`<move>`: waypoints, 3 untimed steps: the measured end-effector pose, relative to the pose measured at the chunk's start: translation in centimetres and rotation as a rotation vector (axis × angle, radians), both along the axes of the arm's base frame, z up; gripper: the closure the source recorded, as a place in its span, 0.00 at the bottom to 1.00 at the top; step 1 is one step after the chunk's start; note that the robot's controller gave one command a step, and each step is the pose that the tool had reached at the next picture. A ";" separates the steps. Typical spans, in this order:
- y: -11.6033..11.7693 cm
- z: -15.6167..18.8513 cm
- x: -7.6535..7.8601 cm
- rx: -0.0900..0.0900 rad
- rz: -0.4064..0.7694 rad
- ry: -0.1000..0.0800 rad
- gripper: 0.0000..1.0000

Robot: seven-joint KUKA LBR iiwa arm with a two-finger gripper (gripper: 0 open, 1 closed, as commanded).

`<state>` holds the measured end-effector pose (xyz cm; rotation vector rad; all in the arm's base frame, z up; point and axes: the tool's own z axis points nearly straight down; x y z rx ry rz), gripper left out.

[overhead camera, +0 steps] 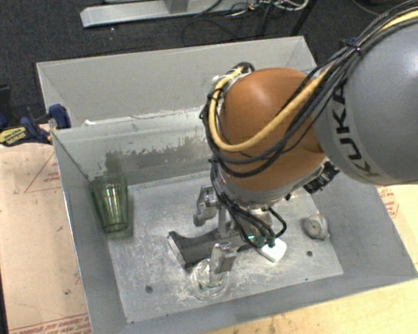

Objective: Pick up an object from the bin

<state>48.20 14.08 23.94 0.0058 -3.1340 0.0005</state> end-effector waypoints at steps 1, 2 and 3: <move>-0.1 0.4 0.2 0.001 -0.003 -0.008 0.00; -0.7 -4.8 0.3 0.003 -0.028 -0.014 0.00; 0.9 -11.5 2.7 0.003 -0.030 -0.013 0.00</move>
Offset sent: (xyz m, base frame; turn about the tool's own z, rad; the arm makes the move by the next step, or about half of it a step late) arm 0.0029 -0.0243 -0.1694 0.0911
